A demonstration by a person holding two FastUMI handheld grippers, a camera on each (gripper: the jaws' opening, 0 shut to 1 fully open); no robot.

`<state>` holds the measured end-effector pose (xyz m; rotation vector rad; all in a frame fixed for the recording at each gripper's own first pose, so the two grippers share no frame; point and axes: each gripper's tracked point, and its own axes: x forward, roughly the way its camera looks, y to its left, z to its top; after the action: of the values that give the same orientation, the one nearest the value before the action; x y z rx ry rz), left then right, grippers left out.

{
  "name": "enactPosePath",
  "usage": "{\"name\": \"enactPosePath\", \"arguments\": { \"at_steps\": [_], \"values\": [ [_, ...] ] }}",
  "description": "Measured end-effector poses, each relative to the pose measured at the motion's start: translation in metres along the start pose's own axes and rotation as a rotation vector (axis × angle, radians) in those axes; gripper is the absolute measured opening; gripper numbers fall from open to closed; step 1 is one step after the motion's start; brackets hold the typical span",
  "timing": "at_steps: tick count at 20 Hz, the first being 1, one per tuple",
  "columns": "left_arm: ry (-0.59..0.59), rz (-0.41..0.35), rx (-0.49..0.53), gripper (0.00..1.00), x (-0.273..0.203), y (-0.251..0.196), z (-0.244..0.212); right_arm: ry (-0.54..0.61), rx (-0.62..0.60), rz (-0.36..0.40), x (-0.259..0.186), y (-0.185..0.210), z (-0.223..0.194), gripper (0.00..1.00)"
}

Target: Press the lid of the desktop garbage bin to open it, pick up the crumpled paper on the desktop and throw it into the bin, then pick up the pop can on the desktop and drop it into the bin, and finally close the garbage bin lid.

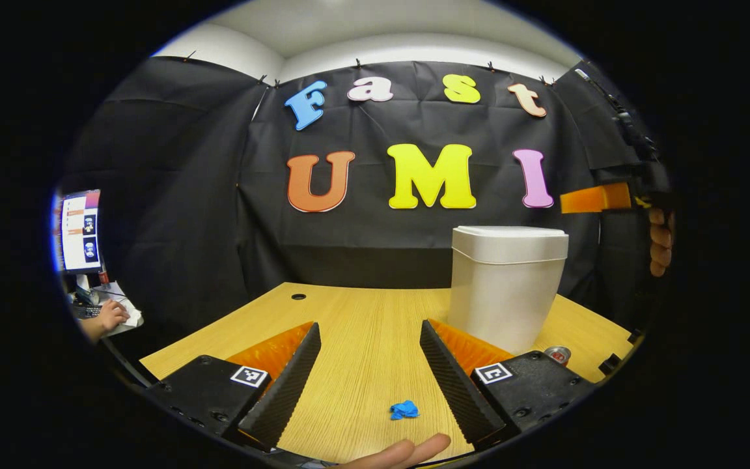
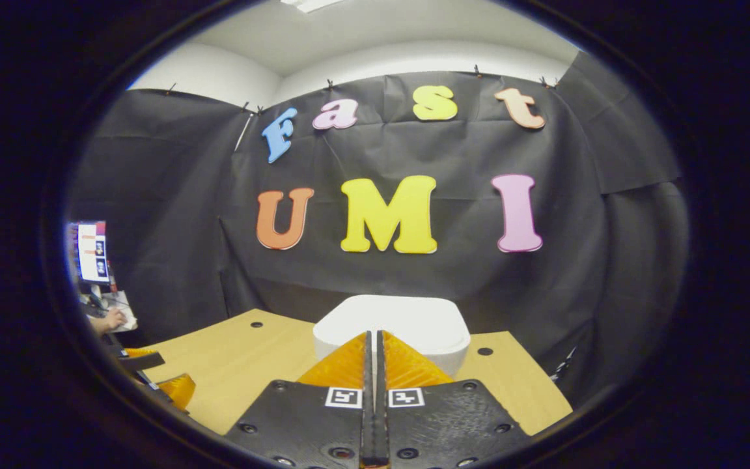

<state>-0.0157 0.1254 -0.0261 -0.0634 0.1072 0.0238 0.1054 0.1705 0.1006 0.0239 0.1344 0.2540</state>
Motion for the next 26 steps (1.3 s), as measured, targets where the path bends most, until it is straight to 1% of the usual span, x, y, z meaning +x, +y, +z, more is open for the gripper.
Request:
{"name": "enactPosePath", "arguments": {
  "at_steps": [1, 5, 6, 8, 10, 12, 15, 19, 23, 24, 26],
  "values": [
    [0.0, -0.001, 0.001, 0.99, 0.001, 0.0, 0.0, 0.012, -0.01, -0.022, 0.01, -0.005, 0.001, 0.0],
    [0.002, 0.003, -0.001, 0.99, 0.003, 0.003, -0.002, 0.083, -0.057, -0.065, 0.041, -0.008, -0.007, 0.0],
    [0.002, 0.008, -0.003, 0.99, 0.004, 0.006, -0.002, 0.097, -0.053, -0.057, 0.047, -0.005, -0.009, 0.0],
    [0.004, 0.008, -0.003, 0.99, 0.006, 0.006, -0.003, 0.126, -0.057, -0.079, 0.056, -0.009, -0.017, 0.0],
    [0.009, 0.016, 0.003, 0.99, 0.007, 0.009, -0.005, 0.152, -0.06, -0.084, 0.06, -0.009, -0.025, 0.0],
    [0.003, 0.015, 0.007, 0.99, 0.006, 0.01, -0.003, 0.144, -0.046, -0.082, 0.063, -0.01, -0.027, 0.0],
    [0.01, 0.019, 0.002, 0.99, 0.007, 0.012, -0.006, 0.169, -0.044, -0.061, 0.063, -0.009, -0.032, 0.01],
    [0.009, 0.023, -0.005, 0.99, 0.009, 0.013, -0.006, 0.239, 0.08, -0.019, 0.062, -0.012, -0.037, 0.01],
    [0.008, 0.022, -0.007, 0.99, 0.009, 0.013, -0.006, 0.248, 0.055, -0.034, 0.054, -0.011, -0.041, 0.01],
    [0.011, 0.021, -0.008, 0.99, 0.011, 0.012, -0.006, 0.235, 0.032, -0.049, 0.056, -0.013, -0.036, 0.01],
    [0.012, 0.012, 0.002, 0.99, 0.009, 0.01, -0.007, 0.155, 0.036, -0.068, 0.049, -0.011, -0.03, 0.01]
  ]
}}
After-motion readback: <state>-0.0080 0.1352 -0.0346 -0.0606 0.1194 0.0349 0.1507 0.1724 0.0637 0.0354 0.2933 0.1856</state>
